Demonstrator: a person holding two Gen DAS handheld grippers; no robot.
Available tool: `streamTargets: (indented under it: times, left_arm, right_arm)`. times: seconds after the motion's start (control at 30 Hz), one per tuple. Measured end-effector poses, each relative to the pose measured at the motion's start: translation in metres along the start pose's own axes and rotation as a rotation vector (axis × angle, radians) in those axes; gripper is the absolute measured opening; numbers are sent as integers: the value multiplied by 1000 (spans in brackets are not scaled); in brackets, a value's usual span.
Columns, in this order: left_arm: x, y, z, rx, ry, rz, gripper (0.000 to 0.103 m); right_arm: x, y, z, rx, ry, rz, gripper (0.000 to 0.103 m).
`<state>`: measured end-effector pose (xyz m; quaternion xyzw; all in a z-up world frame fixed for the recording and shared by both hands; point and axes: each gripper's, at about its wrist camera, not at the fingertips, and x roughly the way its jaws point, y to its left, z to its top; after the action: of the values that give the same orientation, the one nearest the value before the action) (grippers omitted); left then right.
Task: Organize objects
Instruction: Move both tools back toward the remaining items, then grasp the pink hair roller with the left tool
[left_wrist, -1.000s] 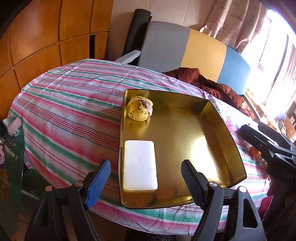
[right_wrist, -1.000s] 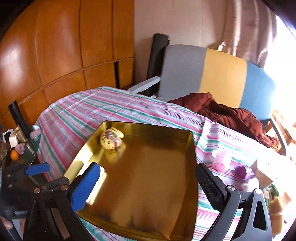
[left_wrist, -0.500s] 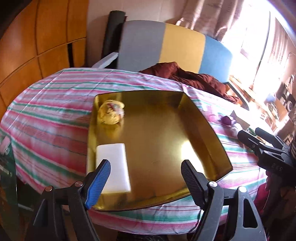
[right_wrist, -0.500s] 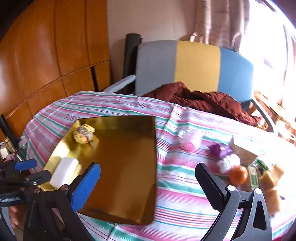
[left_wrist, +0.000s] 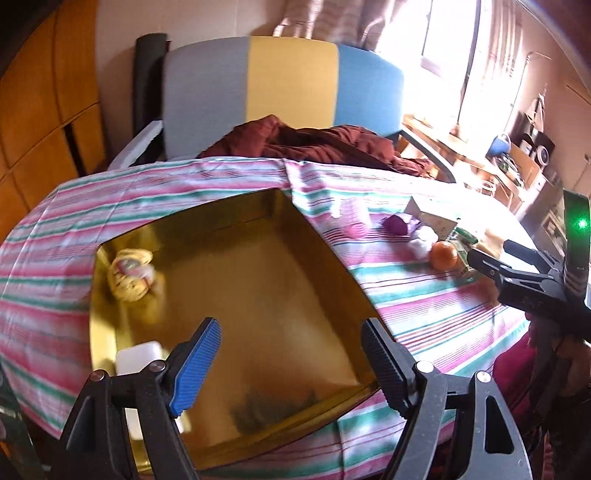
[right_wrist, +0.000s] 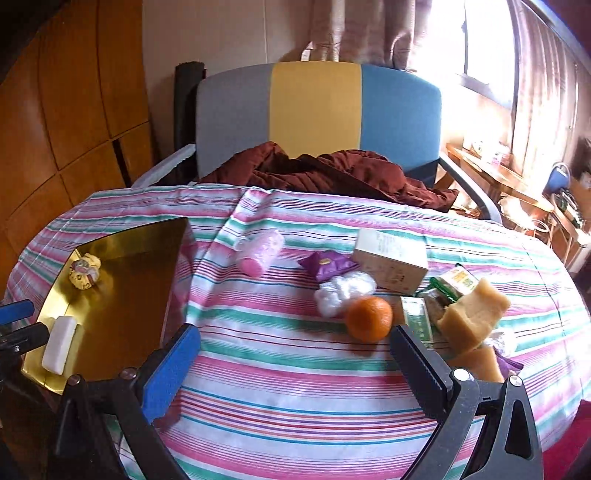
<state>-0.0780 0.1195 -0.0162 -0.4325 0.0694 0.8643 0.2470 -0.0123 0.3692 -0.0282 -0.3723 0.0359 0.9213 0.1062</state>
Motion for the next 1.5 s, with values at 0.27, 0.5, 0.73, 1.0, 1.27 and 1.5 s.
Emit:
streamTargets:
  times: [0.27, 0.5, 0.73, 1.0, 1.27, 1.5]
  left_arm:
    - [46, -47, 52, 71, 41, -68, 79]
    - [109, -72, 92, 111, 110, -66, 81]
    - [168, -86, 111, 133, 180, -59, 84]
    - [215, -90, 128, 134, 242, -32, 85]
    - [239, -89, 128, 140, 293, -19, 65]
    - [220, -88, 120, 128, 221, -63, 63]
  right_arm:
    - [13, -57, 19, 10, -2, -90, 103]
    - [33, -97, 23, 144, 11, -29, 103]
    - [36, -98, 24, 171, 8, 37, 103]
    - [38, -97, 24, 187, 20, 72, 103]
    - [40, -99, 24, 198, 30, 81, 103]
    - [45, -98, 23, 189, 53, 59, 103]
